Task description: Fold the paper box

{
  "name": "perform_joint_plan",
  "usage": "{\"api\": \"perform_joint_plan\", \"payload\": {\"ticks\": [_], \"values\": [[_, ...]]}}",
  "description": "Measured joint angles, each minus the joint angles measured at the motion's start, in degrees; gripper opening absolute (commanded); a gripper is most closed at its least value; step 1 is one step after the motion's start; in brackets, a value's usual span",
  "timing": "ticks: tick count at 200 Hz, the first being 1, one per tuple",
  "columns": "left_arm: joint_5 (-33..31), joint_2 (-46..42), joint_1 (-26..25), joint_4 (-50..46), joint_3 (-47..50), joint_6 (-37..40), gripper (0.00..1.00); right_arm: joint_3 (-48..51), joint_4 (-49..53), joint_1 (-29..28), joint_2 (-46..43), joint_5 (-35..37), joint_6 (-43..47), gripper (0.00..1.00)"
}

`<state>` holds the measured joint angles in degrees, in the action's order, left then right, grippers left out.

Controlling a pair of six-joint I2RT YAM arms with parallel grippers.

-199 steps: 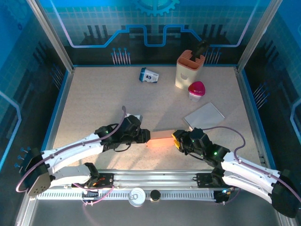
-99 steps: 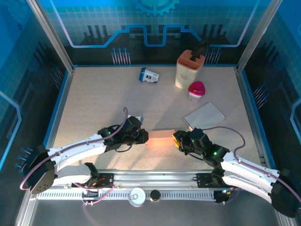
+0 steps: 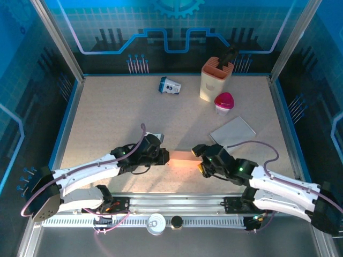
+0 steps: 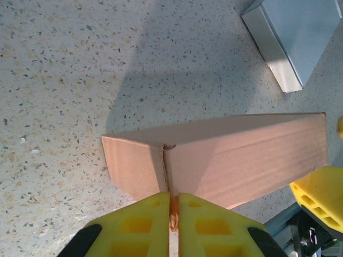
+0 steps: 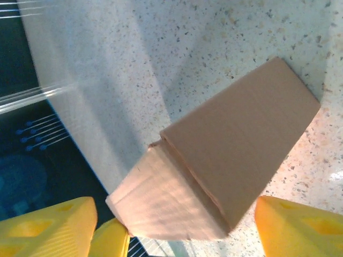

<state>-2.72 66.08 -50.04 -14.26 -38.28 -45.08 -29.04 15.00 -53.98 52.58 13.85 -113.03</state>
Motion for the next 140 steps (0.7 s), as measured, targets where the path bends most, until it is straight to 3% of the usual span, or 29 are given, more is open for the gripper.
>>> {"api": "perform_joint_plan", "payload": {"ticks": [50,87,113,140], "values": [[-0.5,-0.1,-1.2,0.0,0.0,0.0,0.09,-3.1,-2.2,0.6,9.8,-0.8,-4.8,0.81],[-1.3,-0.2,-2.4,0.0,0.0,0.0,0.09,-3.0,-8.8,3.5,14.6,-2.1,-5.8,0.72],[-2.7,-0.7,-3.7,-0.8,0.0,0.2,0.16,-1.8,-14.7,3.9,16.8,-3.8,-5.0,0.63],[-5.2,-2.7,-5.0,-2.8,0.0,0.4,0.29,1.6,-26.6,5.0,19.2,-6.3,-2.1,0.57]]}}
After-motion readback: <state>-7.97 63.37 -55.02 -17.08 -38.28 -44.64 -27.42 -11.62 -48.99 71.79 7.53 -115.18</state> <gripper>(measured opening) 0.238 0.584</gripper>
